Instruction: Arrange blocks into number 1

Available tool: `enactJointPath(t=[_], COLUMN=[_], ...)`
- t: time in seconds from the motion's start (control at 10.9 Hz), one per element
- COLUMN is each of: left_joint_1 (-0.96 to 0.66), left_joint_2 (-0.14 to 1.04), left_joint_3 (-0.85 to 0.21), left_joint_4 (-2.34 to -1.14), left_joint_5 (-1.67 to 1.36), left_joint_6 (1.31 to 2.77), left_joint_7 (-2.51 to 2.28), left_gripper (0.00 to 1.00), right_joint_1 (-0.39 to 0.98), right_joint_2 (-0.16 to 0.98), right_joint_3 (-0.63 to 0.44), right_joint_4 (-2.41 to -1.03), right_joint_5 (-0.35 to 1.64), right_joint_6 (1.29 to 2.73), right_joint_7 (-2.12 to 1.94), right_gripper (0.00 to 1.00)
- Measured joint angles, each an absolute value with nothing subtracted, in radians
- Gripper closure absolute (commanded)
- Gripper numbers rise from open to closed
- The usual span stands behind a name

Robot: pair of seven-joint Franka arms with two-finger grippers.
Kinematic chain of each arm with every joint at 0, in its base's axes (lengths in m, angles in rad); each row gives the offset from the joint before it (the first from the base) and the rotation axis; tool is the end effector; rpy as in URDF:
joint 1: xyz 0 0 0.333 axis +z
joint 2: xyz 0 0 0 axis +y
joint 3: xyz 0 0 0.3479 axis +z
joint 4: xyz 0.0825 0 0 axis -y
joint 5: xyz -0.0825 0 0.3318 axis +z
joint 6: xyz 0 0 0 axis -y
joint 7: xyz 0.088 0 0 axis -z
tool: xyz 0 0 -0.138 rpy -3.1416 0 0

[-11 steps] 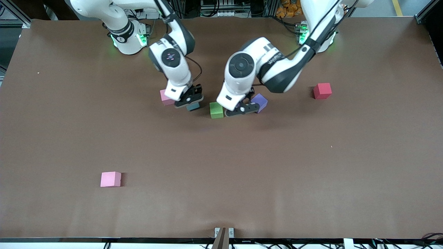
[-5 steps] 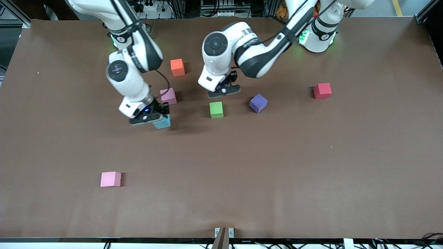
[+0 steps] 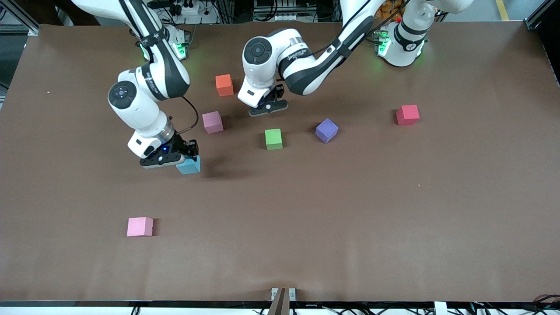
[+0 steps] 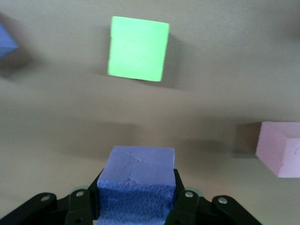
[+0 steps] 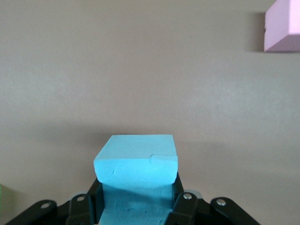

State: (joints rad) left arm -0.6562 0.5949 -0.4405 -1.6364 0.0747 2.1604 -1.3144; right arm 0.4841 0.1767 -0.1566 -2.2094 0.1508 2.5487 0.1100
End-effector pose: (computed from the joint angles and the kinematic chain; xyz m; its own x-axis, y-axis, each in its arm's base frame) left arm 0.3402 -0.5600 0.3218 0.9564 0.2321 -0.1773 0.2410 -0.9701 0.0301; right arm 0.5096 0.1758 0.3552 0.9838 0.0956 0.1515 0.1105 -0.9895 -0.0933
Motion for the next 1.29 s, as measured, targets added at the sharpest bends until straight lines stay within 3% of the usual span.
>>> enactJointPath(t=[1.29], left_joint_1=[-0.625], left_joint_2=[0.691], left_joint_3=[-0.42], left_joint_4=[-1.66], left_joint_5=[0.25], left_joint_6=[2.251], left_joint_7=[-1.145], left_gripper=[1.0], right_joint_1=[0.469], right_joint_2=[0.256], right_joint_3=[-0.153], right_joint_4=[-2.095], right_joint_5=[0.151], right_joint_6=[2.59], right_joint_7=[0.112], right_gripper=[0.54])
